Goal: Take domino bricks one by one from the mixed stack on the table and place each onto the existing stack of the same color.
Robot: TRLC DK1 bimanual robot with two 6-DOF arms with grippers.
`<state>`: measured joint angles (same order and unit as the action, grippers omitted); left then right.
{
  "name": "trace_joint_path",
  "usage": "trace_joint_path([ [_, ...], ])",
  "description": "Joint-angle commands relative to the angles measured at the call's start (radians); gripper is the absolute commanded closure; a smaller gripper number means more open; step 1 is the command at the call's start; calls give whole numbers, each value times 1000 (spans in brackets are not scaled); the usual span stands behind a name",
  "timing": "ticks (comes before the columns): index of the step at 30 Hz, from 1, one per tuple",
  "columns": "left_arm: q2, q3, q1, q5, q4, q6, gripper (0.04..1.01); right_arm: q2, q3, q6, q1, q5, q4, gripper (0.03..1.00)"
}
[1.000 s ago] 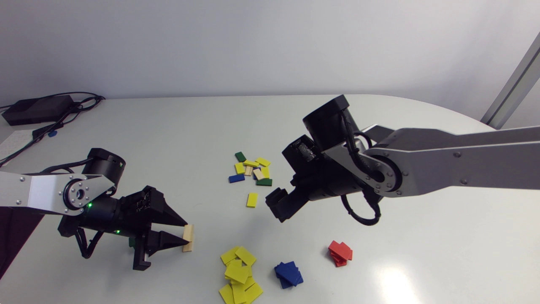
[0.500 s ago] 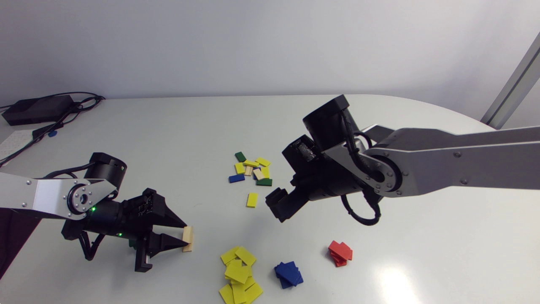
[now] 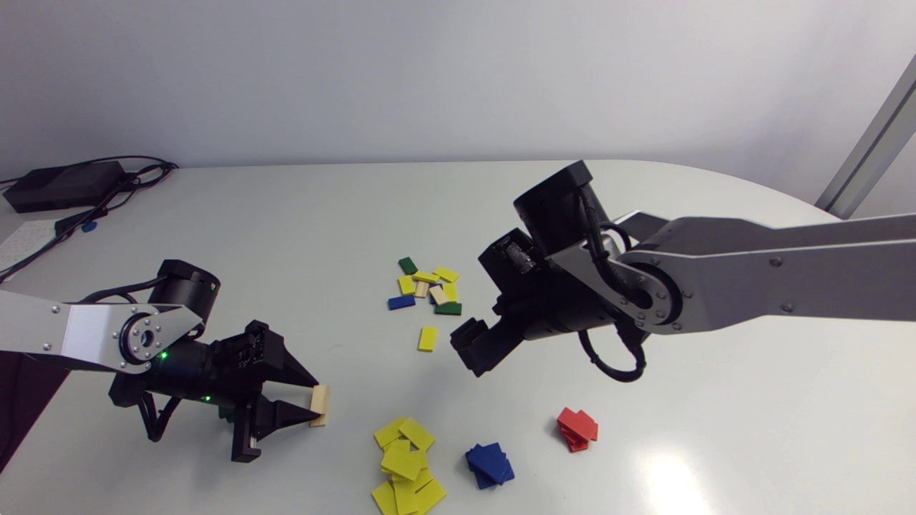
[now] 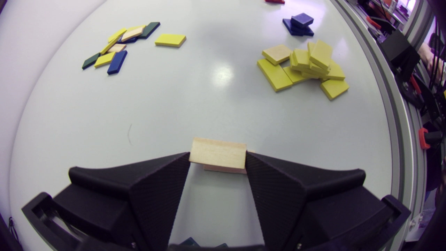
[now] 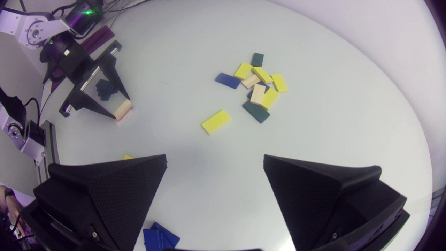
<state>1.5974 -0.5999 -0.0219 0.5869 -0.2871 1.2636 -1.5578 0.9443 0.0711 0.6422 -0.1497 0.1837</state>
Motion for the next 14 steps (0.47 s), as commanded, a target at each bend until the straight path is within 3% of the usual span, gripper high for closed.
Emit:
trace_joint_path([
  [1,12,23,-9,-6,-3,16,325,19,-10,13,4,7,7,62],
  [6,10,26,-13,-10,-4,11,313,24,-16,15,4,7,7,62],
  [11,-19,25,-13,-12,-11,-4,198,28,-16,16,4,6,7,62],
  [14,-83,12,-13,-10,-49,-15,169,33,-18,16,5,6,7,62],
])
